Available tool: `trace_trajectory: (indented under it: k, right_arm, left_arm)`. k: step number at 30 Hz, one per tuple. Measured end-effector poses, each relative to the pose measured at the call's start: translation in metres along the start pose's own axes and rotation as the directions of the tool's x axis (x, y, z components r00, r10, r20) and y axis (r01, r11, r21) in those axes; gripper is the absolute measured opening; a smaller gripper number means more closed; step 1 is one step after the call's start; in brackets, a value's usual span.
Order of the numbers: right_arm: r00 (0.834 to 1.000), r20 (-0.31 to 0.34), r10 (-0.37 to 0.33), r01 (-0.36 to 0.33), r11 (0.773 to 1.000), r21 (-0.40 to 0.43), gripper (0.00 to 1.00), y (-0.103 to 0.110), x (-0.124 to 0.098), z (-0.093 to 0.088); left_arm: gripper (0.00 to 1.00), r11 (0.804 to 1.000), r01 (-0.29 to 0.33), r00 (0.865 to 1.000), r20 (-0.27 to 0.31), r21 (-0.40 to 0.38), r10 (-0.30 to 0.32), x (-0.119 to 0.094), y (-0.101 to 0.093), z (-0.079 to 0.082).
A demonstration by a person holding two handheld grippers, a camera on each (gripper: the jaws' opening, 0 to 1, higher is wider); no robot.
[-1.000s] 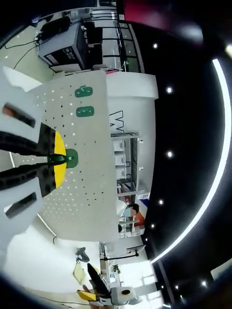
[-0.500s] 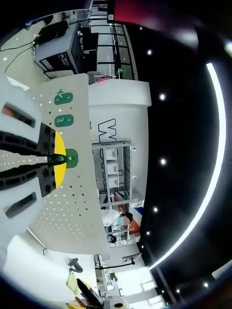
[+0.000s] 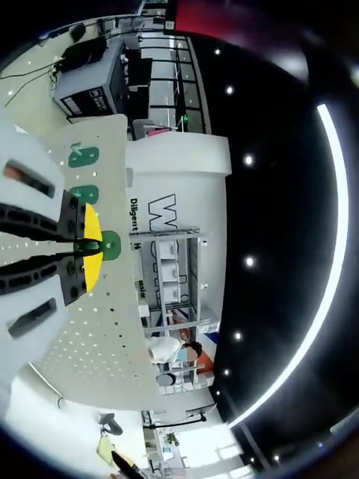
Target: Insert the hook assembly into the mounting plate slot until the hook locks in place.
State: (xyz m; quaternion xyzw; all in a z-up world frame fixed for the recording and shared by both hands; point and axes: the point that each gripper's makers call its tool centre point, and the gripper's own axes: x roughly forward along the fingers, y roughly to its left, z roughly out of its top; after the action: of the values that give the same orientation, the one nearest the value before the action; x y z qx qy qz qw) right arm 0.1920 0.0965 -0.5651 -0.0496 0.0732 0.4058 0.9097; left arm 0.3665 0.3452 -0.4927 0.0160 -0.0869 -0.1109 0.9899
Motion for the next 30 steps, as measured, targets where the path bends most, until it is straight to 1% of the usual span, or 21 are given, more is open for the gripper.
trace_trajectory:
  k: [6, 10, 24, 30]
  right_arm:
    - [1.0, 0.001, -0.006, 0.006, 1.0, -0.002, 0.71, -0.004, -0.001, 0.002]
    - [1.0, -0.001, -0.007, 0.007, 1.0, -0.002, 0.71, -0.006, -0.001, 0.001]
    - [1.0, -0.008, -0.015, 0.015, 1.0, 0.0, 0.71, -0.011, 0.001, 0.001]
    - [1.0, -0.011, -0.019, 0.019, 1.0, -0.002, 0.71, -0.011, 0.002, 0.001]
  left_arm:
    - [0.04, 0.999, -0.035, 0.999, 0.006, -0.004, 0.035, 0.008, 0.004, -0.004]
    - [0.04, 0.999, -0.036, 0.999, 0.008, -0.014, 0.036, 0.013, 0.003, -0.006]
    - [0.04, 0.999, -0.044, 0.999, -0.004, -0.018, 0.044, 0.033, 0.006, -0.023]
    - [0.04, 0.999, -0.047, 0.999, 0.005, -0.013, 0.047, 0.037, 0.007, -0.023]
